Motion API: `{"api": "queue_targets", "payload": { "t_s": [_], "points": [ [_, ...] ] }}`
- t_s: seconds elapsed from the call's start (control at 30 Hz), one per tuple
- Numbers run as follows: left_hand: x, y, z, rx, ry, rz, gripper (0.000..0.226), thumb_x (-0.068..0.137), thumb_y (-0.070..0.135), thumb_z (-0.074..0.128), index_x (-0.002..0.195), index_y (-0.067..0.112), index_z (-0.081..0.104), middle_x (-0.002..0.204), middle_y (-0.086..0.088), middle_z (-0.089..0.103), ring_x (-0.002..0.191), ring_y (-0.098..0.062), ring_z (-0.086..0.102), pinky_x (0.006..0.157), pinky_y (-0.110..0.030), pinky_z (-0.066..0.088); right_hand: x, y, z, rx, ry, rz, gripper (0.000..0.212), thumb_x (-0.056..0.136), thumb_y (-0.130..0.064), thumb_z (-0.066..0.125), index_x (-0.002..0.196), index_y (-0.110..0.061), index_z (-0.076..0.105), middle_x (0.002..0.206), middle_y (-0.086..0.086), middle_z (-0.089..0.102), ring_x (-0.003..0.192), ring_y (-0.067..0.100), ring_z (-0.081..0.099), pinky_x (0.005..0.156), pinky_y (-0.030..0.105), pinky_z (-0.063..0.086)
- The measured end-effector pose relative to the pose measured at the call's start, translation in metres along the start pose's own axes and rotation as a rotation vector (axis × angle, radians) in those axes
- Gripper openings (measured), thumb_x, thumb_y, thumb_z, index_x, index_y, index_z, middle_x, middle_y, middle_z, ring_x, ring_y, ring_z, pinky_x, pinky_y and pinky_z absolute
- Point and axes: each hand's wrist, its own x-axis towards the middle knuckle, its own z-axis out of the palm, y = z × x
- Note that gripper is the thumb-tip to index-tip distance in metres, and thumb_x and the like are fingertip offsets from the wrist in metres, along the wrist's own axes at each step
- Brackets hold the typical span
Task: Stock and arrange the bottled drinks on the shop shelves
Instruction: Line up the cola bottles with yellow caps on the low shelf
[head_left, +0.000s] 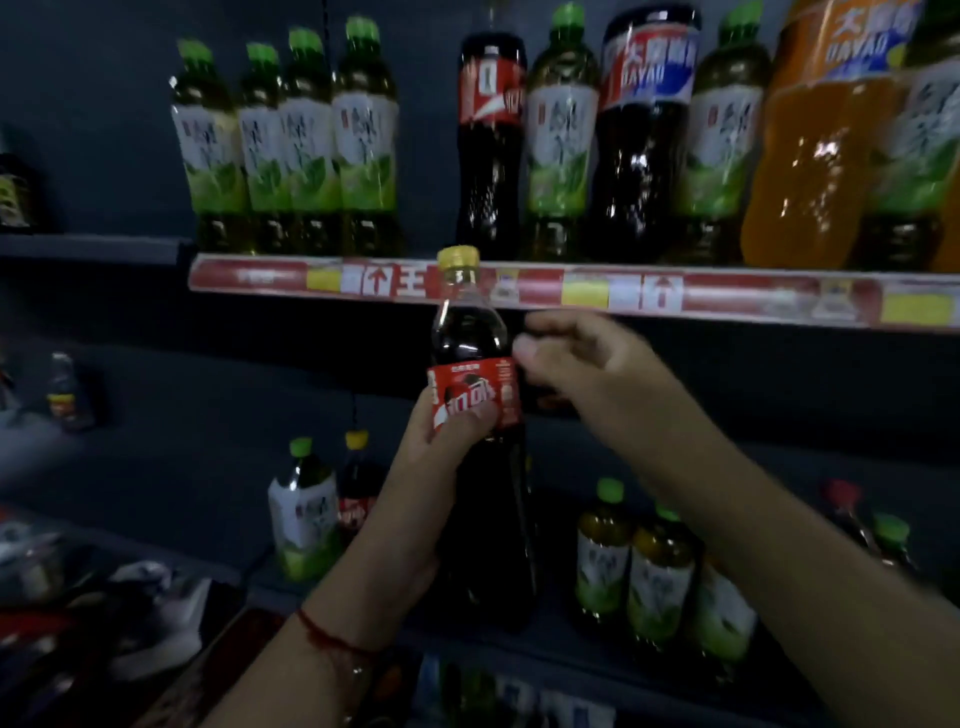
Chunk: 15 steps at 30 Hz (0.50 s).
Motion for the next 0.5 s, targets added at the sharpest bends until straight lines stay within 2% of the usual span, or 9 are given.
{"api": "queue_targets", "payload": {
  "t_s": [0.03, 0.1, 0.2, 0.27, 0.33, 0.4, 0.5],
  "points": [
    [-0.003, -0.014, -0.003, -0.036, 0.02, -0.039, 0.039, 0.095, 0.03, 0.062, 0.133, 0.026, 0.054, 0.124, -0.008, 0.068, 0.111, -0.026, 0.067, 0.094, -0.048, 0.055, -0.012, 0.019, 0.005, -0.031, -0.047, 0.042, 0.039, 0.082, -0.044, 0.07, 0.118, -0.031, 0.061, 0.107, -0.004, 0.069, 0.094, 0.006, 0.068, 0.077, 0.021, 0.056],
    [-0.012, -0.041, -0.008, -0.103, 0.039, -0.155, 0.029, 0.1, 0.03, 0.053, 0.128, 0.023, 0.059, 0.125, -0.012, 0.067, 0.112, -0.028, 0.067, 0.088, -0.041, 0.058, -0.04, 0.057, 0.015, -0.007, -0.16, 0.141, 0.048, 0.074, -0.052, 0.072, 0.117, -0.037, 0.058, 0.11, -0.01, 0.068, 0.095, 0.0, 0.067, 0.076, 0.018, 0.055],
    [-0.029, -0.077, -0.011, -0.157, 0.044, -0.296, 0.023, 0.102, 0.029, 0.05, 0.118, 0.023, 0.065, 0.123, -0.013, 0.068, 0.107, -0.024, 0.069, 0.074, -0.03, 0.06, -0.081, 0.106, 0.035, 0.027, -0.305, 0.279, 0.042, 0.077, -0.046, 0.075, 0.107, -0.053, 0.047, 0.104, -0.029, 0.063, 0.088, -0.017, 0.061, 0.068, 0.005, 0.049],
    [-0.038, -0.095, -0.011, -0.177, 0.072, -0.307, 0.028, 0.101, 0.023, 0.052, 0.127, 0.017, 0.059, 0.124, -0.014, 0.067, 0.106, -0.024, 0.069, 0.069, -0.026, 0.06, -0.102, 0.133, 0.047, -0.009, -0.3, 0.328, 0.047, 0.074, -0.047, 0.079, 0.105, -0.057, 0.045, 0.105, -0.034, 0.061, 0.093, -0.019, 0.059, 0.075, 0.006, 0.049],
    [-0.044, -0.118, -0.011, -0.121, 0.1, -0.299, 0.036, 0.099, 0.016, 0.054, 0.134, 0.01, 0.053, 0.127, -0.017, 0.065, 0.114, -0.03, 0.065, 0.073, -0.025, 0.06, -0.118, 0.162, 0.057, -0.065, -0.249, 0.344, 0.054, 0.065, -0.051, 0.082, 0.109, -0.053, 0.051, 0.108, -0.028, 0.065, 0.101, -0.011, 0.061, 0.085, 0.015, 0.051],
    [-0.049, -0.14, -0.014, -0.046, 0.102, -0.3, 0.037, 0.096, 0.015, 0.06, 0.132, 0.01, 0.053, 0.125, -0.017, 0.065, 0.115, -0.033, 0.064, 0.078, -0.028, 0.06, -0.13, 0.185, 0.062, -0.062, -0.215, 0.373, 0.054, 0.066, -0.044, 0.083, 0.111, -0.049, 0.053, 0.108, -0.025, 0.066, 0.101, -0.007, 0.062, 0.087, 0.021, 0.052],
    [-0.053, -0.164, -0.023, 0.074, 0.076, -0.312, 0.045, 0.085, 0.026, 0.075, 0.126, 0.023, 0.057, 0.113, -0.005, 0.073, 0.106, -0.024, 0.069, 0.084, -0.034, 0.057, -0.147, 0.21, 0.063, -0.051, -0.197, 0.444, 0.052, 0.072, -0.036, 0.083, 0.102, -0.059, 0.048, 0.1, -0.037, 0.061, 0.094, -0.016, 0.058, 0.078, 0.011, 0.049]
  ]
}}
